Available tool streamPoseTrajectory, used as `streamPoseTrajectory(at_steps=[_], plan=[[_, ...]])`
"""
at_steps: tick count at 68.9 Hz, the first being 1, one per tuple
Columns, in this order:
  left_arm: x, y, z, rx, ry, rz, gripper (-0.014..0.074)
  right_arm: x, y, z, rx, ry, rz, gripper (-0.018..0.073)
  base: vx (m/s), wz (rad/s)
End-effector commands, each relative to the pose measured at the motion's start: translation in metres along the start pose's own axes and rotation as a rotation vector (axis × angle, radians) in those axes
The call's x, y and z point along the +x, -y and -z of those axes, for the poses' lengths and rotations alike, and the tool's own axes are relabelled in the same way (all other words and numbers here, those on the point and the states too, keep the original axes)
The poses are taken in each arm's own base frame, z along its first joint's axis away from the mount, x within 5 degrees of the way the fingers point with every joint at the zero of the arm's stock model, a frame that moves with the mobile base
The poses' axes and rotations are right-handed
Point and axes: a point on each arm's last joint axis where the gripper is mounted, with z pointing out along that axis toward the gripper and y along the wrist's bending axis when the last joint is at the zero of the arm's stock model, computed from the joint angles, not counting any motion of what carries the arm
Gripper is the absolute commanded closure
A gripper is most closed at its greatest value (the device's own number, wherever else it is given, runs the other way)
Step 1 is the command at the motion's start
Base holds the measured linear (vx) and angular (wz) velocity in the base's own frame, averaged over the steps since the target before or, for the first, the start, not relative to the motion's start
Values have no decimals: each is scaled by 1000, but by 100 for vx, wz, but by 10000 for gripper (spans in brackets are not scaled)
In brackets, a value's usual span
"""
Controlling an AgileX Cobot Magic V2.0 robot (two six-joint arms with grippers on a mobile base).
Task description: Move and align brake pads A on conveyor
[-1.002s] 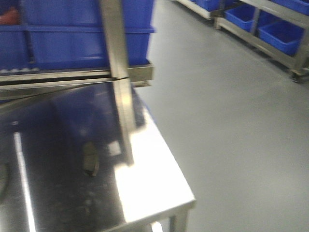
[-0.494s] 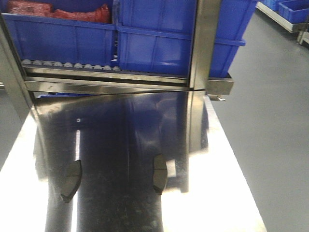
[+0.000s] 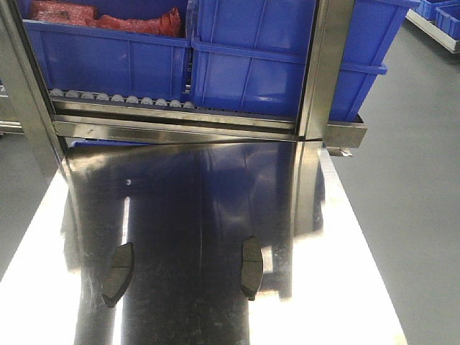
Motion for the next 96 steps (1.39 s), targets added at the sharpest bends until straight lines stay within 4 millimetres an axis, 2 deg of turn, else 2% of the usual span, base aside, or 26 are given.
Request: streamPoseTrajectory(at_steps=[1,96], plan=[[-13,1,2,6,78,8,153,-15,2,2,17,95,8,130,0,0],[-13,1,2,6,78,8,153,-15,2,2,17,95,8,130,0,0]])
